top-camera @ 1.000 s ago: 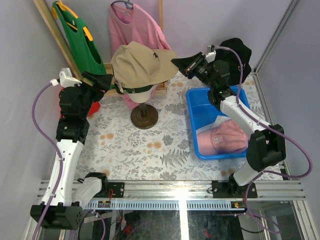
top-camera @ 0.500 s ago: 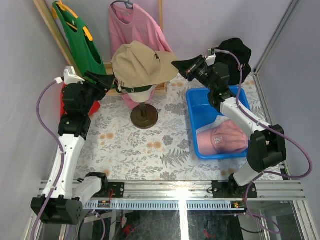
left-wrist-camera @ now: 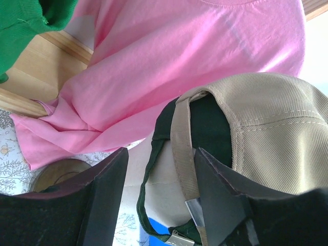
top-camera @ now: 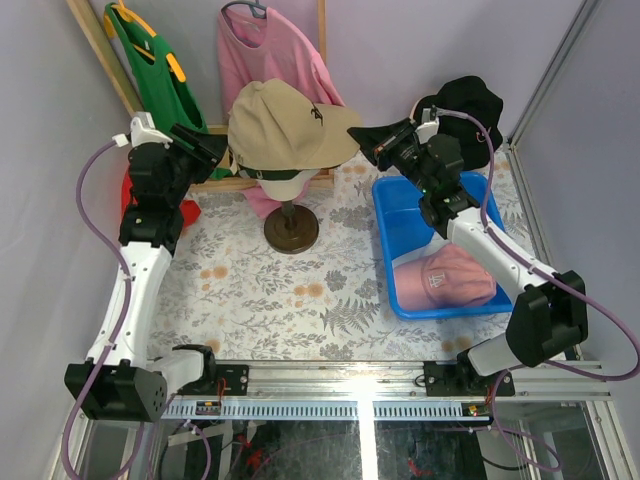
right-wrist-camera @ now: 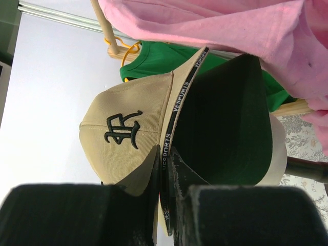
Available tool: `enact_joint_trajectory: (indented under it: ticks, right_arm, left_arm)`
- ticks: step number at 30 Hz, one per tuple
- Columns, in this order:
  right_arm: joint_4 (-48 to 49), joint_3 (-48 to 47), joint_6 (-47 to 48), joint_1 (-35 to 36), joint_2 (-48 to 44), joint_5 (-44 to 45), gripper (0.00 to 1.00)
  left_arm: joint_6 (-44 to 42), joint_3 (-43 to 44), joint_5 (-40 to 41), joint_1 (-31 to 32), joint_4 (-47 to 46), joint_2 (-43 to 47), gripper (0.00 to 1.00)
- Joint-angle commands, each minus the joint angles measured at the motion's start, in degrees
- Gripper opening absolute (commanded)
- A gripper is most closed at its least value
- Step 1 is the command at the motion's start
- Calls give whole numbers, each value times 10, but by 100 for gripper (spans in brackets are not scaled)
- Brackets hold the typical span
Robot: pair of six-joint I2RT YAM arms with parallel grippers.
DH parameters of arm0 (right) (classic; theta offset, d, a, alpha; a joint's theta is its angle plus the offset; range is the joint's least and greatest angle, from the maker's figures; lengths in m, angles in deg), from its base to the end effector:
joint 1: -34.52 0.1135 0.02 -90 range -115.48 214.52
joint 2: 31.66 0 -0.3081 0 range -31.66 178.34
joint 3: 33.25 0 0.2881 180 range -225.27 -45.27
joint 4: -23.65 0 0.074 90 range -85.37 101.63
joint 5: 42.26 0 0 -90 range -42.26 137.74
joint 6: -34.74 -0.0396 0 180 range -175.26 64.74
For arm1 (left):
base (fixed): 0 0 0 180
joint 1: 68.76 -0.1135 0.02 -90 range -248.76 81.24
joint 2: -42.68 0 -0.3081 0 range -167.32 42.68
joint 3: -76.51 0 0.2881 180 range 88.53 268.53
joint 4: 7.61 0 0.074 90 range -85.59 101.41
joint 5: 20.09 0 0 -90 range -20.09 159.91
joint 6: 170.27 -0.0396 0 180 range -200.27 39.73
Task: Stack the hats
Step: Stack the hat on the hat.
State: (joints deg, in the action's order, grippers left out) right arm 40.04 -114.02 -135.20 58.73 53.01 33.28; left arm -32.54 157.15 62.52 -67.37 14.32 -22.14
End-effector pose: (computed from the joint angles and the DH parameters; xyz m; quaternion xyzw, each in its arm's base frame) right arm 0.3503 0.1683 0.4250 0.2035 0.5949 0.6587 0.4134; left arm 0.2785 -0.0119 0.4588 -0.2524 0.6993 -0.3208 0.5868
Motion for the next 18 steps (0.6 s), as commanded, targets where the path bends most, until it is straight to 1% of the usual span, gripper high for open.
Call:
enact_joint_trajectory:
  ticks: [1,11,18]
  right_arm:
    - [-34,-17,34,10,-15,-3,0]
    - [-83,-98,71,2,2,-16,0]
    - [-106,-152,78,-10,21,-32,0]
  left_arm:
    - [-7,26,-12,-1,-11,-10,52]
    - [-15,38,-8,-1,-2,-13,47]
    - [-17,40,-10,-1,-1,-13,45]
